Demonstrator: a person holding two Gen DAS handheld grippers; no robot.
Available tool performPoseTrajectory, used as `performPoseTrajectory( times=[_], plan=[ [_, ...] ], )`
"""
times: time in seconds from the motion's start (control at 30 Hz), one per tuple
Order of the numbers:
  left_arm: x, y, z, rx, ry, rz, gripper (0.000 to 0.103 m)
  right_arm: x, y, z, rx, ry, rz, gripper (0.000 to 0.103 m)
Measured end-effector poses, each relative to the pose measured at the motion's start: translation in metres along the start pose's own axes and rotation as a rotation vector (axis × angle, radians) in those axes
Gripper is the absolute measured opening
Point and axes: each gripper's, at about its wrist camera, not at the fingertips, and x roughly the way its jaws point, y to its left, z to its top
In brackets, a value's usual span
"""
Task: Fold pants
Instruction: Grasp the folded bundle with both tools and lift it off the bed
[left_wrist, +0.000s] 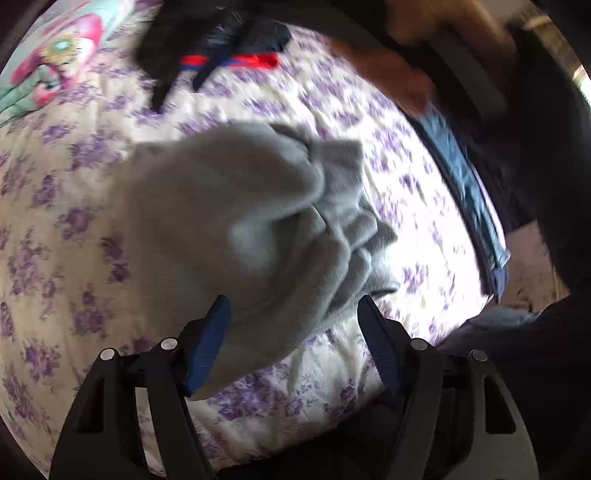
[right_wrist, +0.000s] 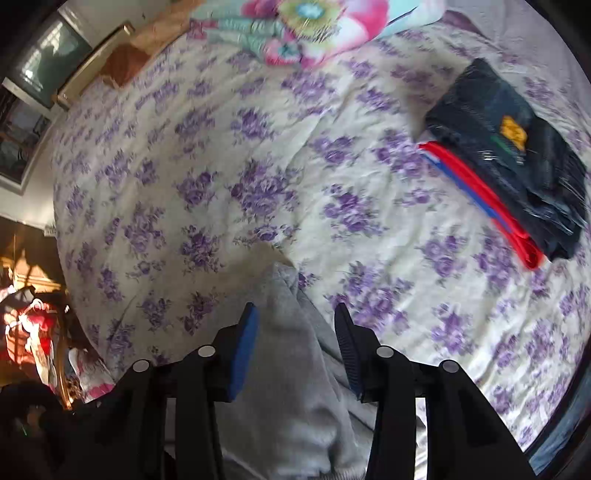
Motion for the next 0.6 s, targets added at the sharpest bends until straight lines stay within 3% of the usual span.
performPoseTrajectory(
  times=[0.13,0.23,0.33,0.4,0.43,0.5,0.53,0.6],
  plan=[
    [-0.053,0.06,-0.001,-0.181,-0.121,0.013,0.07,-0.047,-0.017,-0.064,0.088,-0.074,0.021,0.05],
    [-0.056,0.11,-0.006,-0.306,-0.096,0.046,0.07,-0.052,-0.006,-0.115,0.122,-0.136,0.012,0.05],
    [-0.049,0.138,-0.012,-0.393,-0.062,0.008,0.07,-0.042,0.013,-0.148,0.13,-0.21,0.02,0.05],
    [-0.04,0.141,-0.014,-0.403,-0.036,0.018,0.07,-0.029,0.014,-0.156,0.147,-0.197,0.033,0.05],
    [-0.037,0.142,-0.015,-0.402,-0.023,0.029,0.07,-0.016,0.015,-0.16,0.152,-0.173,-0.003,0.05],
    [-0.028,0.14,-0.016,-0.404,0.003,0.042,0.07,0.016,0.005,-0.168,0.203,-0.069,-0.104,0.049],
    [-0.023,0.139,-0.017,-0.405,0.015,0.048,0.07,0.027,-0.006,-0.175,0.267,-0.036,-0.086,0.05],
    [-0.011,0.137,-0.018,-0.41,0.036,0.037,0.07,0.035,-0.022,-0.187,0.36,-0.024,-0.046,0.066]
  ],
)
